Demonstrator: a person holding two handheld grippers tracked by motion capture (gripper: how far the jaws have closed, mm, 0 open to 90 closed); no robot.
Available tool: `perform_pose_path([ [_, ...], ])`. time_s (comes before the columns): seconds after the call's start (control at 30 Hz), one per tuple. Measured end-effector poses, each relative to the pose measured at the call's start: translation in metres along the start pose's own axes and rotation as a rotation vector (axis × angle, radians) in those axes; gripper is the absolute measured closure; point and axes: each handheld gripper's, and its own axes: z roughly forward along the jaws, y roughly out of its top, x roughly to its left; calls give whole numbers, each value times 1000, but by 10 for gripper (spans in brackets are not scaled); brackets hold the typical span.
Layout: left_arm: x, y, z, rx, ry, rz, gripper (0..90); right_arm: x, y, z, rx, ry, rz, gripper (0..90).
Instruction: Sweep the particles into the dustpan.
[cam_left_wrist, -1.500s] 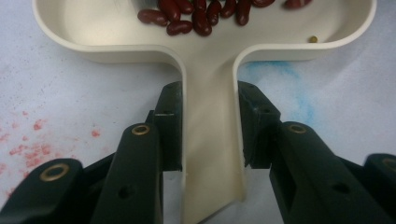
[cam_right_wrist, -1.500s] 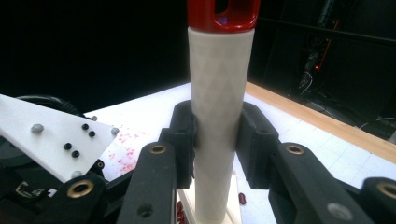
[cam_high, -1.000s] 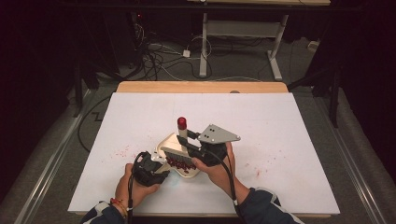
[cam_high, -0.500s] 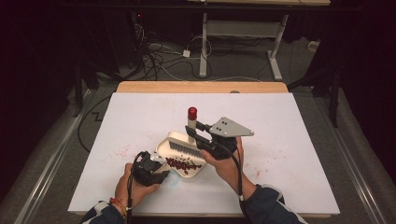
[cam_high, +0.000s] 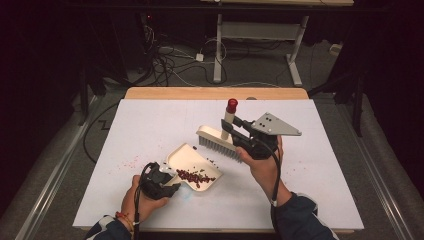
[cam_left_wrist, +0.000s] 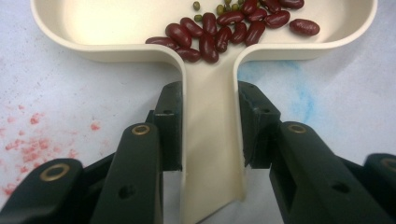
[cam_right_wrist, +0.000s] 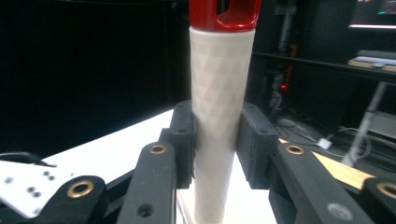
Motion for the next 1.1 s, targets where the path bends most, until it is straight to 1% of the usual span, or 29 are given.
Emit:
perform_pose_path([
  [0.13,-2,-1,-1,8,4,6,641,-10,-1,-2,5,-34,8,703],
  [0.17,-2,-2,-2,8,2,7,641,-14,-1,-3,9,-54,9,703],
  [0.2,-2,-3,-2,6,-1,5,641,-14,-1,-3,9,-54,9,703],
  [0.3,-3,-5,-4,10,-3,9,641,-20,-3,-3,13,-82,10,703],
  [0.33,-3,-6,-4,12,-5,12,641,-24,-5,-3,16,-88,17,703],
  [0.37,-3,-6,-4,12,-6,15,641,-24,-5,-3,16,-88,17,703],
  [0.4,-3,-7,-5,12,-10,16,641,-26,-6,-2,18,-95,25,703],
  [0.47,-4,-8,-6,14,-13,18,641,-30,-8,-2,23,-104,29,704],
  [0.5,-4,-9,-6,17,-14,21,641,-34,-10,0,26,-117,27,703],
  [0.53,-4,-10,-7,16,-16,19,641,-34,-10,0,26,-117,27,703],
  [0.63,-4,-12,-8,16,-19,20,641,-40,-15,6,41,-134,36,703],
  [0.67,-4,-13,-8,19,-20,25,641,-40,-15,6,41,-134,36,703],
  [0.77,-4,-14,-9,21,-24,23,641,-43,-19,14,48,-151,36,704],
  [0.8,-4,-14,-9,21,-24,23,641,-43,-20,21,50,-161,34,703],
  [0.83,-4,-13,-9,23,-25,23,641,-43,-20,21,50,-161,34,703],
  [0.87,-4,-13,-9,23,-25,23,641,-42,-22,30,52,-166,20,704],
  [0.9,-4,-13,-9,23,-26,23,641,-42,-22,30,52,-166,20,704],
  [1.0,-3,-13,-9,23,-27,21,641,-40,-26,48,64,-159,21,704],
  [1.03,-3,-13,-9,22,-28,21,641,-36,-28,58,77,-159,21,703],
  [1.07,-3,-14,-9,21,-29,20,641,-36,-28,58,77,-159,21,703],
  [1.1,-2,-14,-9,23,-31,22,641,-35,-29,63,77,-150,18,704],
])
